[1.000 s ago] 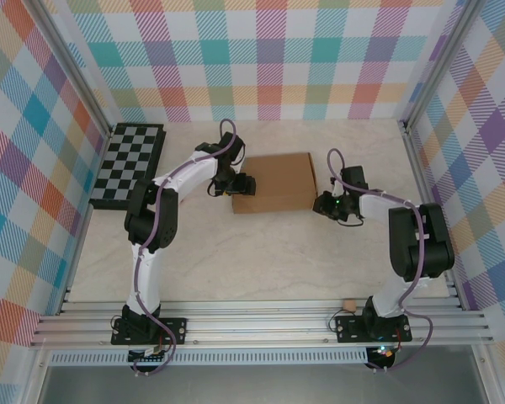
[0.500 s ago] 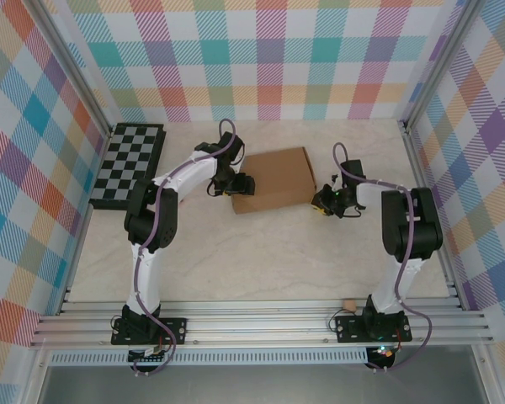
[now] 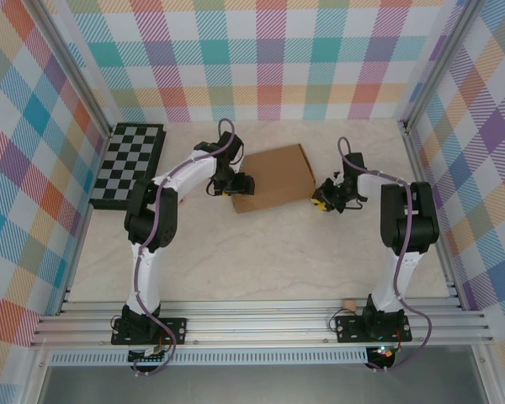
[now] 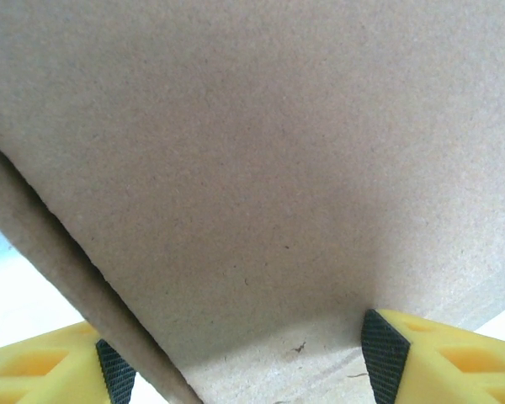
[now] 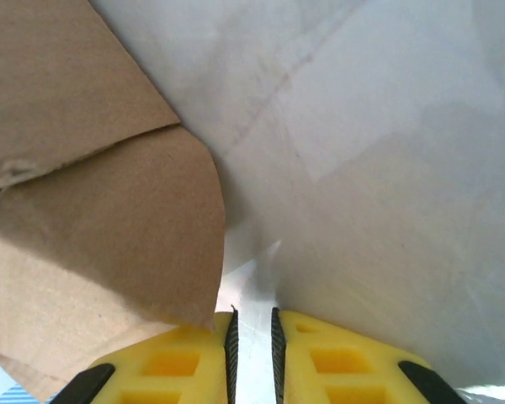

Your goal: Fold the paper box

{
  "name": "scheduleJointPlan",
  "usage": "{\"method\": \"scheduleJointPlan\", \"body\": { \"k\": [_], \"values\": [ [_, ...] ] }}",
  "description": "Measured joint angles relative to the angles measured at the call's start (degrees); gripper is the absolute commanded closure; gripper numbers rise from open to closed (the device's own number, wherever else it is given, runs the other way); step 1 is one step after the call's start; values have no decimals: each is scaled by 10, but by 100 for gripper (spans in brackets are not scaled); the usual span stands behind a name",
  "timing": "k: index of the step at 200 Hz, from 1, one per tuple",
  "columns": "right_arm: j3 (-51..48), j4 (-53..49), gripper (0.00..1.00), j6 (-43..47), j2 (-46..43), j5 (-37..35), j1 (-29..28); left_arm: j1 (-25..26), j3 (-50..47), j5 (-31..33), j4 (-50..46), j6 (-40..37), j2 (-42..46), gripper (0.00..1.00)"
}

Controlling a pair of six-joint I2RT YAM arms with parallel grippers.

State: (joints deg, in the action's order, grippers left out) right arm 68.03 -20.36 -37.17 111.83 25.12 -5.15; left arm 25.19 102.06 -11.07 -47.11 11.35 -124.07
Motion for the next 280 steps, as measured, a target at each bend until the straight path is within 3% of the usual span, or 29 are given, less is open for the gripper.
{"method": "scheduleJointPlan", "body": {
  "k": [55, 185, 237, 280],
  "values": [
    [28, -57, 79, 35, -22, -46, 0, 0, 3, 2, 0, 13, -1, 27],
    [45, -110, 77, 52, -90, -76, 3, 0, 24, 1, -13, 45, -1, 23],
    [41, -112, 77, 62, -103, -77, 2, -7, 89, -18, -30, 43, 14, 23],
    [20, -113, 76, 56, -118, -77, -29, -58, 252, -52, -45, 22, -25, 24]
  ]
}}
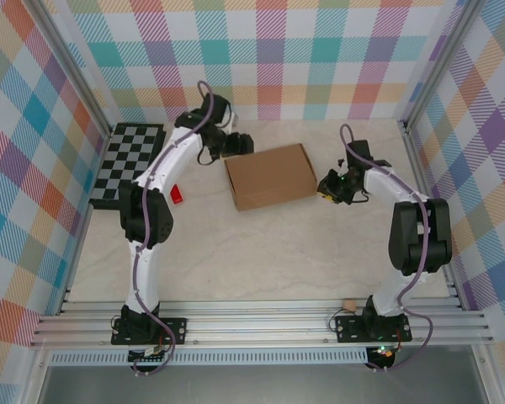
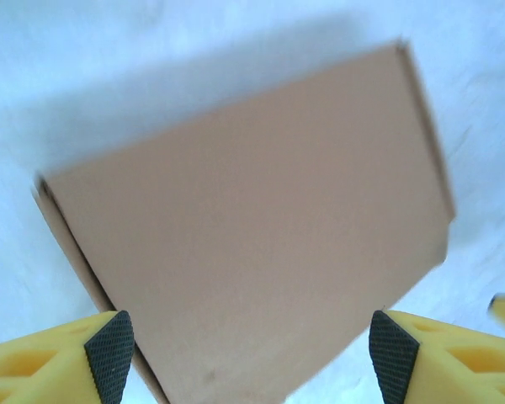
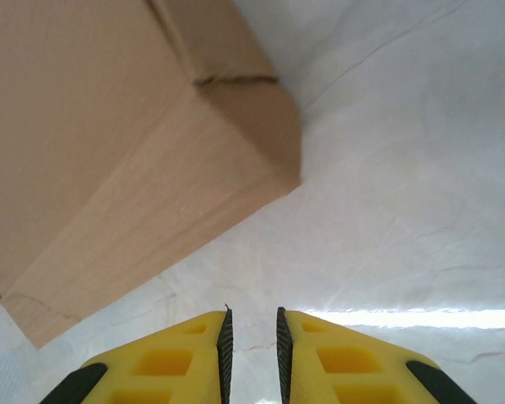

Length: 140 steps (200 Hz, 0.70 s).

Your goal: Fold the paper box

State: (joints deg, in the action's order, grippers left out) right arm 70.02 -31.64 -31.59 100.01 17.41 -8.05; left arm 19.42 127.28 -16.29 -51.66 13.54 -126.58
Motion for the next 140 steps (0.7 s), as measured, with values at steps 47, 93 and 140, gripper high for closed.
{"method": "scheduleJointPlan", "body": {
  "k": [47, 93, 140],
  "values": [
    [-5, 10, 76, -29, -11, 1, -79, -76, 92, -52, 58, -10, -118, 22],
    [18, 22, 77, -66, 9, -4, -176, -94, 109, -99, 119, 23, -214, 22],
    [86, 23, 77, -83, 64, -5, -235, -89, 117, -140, 161, 61, -231, 22]
  ]
}}
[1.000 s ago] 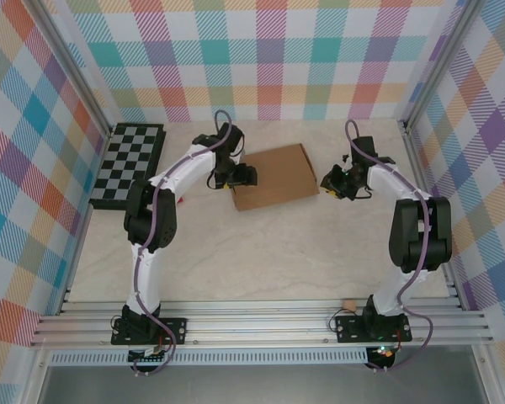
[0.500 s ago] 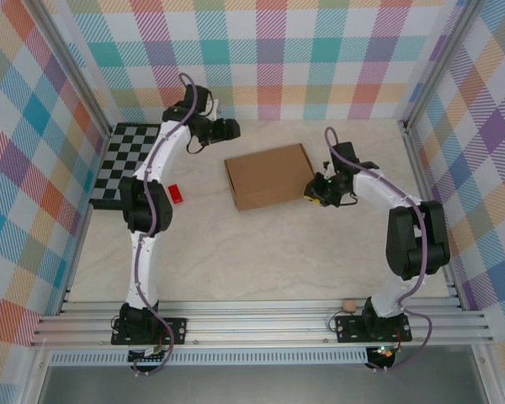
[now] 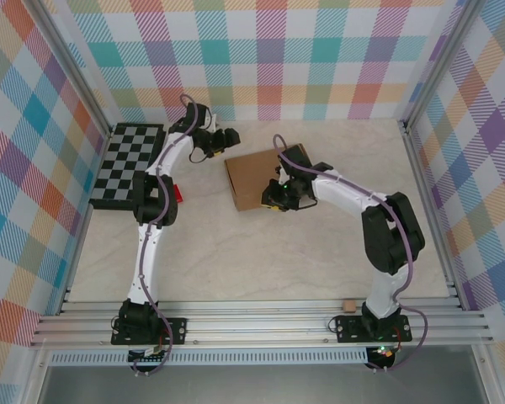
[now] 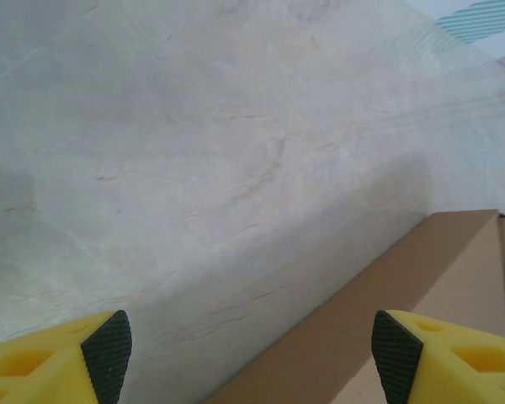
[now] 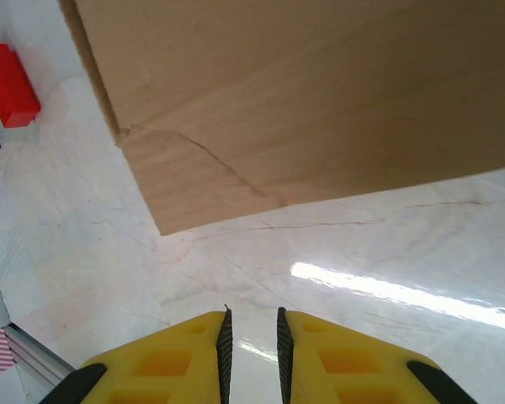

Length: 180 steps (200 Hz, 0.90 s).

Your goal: Fold the paper box

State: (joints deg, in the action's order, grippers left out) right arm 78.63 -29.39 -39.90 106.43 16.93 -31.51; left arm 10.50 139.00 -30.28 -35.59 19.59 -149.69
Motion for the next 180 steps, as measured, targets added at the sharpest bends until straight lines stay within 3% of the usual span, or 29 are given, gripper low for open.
{"method": "scheduleJointPlan", "body": {
  "k": [61, 95, 146, 180],
  "values": [
    [24, -3, 77, -2, 36, -18, -5, 15, -16, -23, 9, 3, 2, 24],
    [24, -9, 77, 3, 36, -37, 0, 26, -113, -23, 28, 4, 30, 25],
    [-22, -23, 77, 23, -11, -47, 35, 29, -275, -16, 30, 13, 154, 26],
    [-75, -12, 78, 26, -50, -30, 66, 38, -302, -5, 28, 19, 184, 27]
  ]
}}
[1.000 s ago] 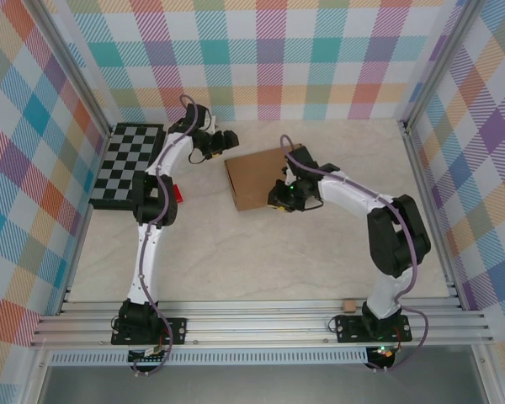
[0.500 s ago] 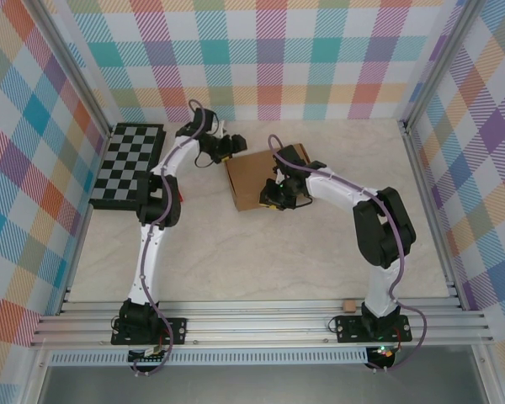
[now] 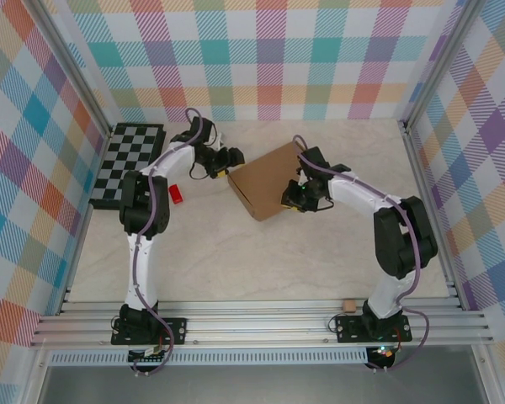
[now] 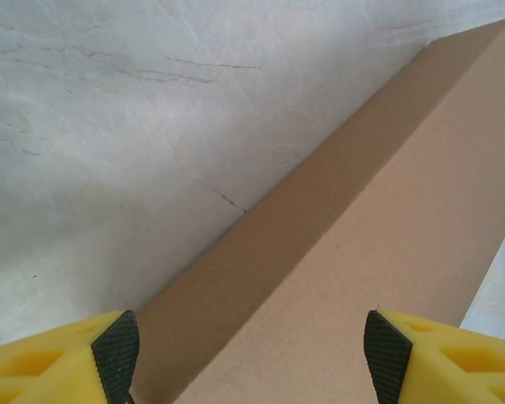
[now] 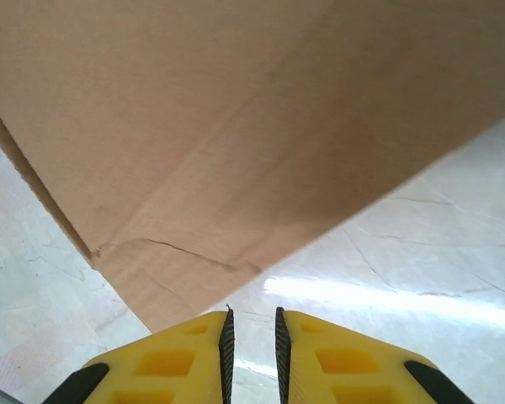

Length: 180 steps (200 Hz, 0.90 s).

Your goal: Fold the paper box

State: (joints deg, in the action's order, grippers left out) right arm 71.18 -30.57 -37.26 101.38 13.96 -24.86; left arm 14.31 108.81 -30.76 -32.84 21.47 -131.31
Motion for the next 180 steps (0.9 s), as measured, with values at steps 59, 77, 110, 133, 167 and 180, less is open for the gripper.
{"method": "scheduleJointPlan", "body": {
  "k": [59, 77, 110, 133, 167, 180],
  "values": [
    [-25, 56, 78, -1, 9, 56, 6, 18, -7, 19, -13, -1, 0, 27],
    [-25, 72, 78, -5, 26, 66, 6, 23, -7, 23, -19, -1, 0, 27],
    [-25, 88, 78, -11, 55, 76, 6, 26, -7, 26, -26, 0, 0, 27],
    [-26, 100, 79, -14, 58, 84, 6, 26, -7, 31, -30, 0, -1, 28],
    [-31, 125, 79, -25, 68, 98, 7, 26, -7, 37, -29, 4, -2, 28],
    [-34, 139, 79, -31, 73, 106, 7, 26, -10, 39, -25, 9, -2, 28]
  ]
}}
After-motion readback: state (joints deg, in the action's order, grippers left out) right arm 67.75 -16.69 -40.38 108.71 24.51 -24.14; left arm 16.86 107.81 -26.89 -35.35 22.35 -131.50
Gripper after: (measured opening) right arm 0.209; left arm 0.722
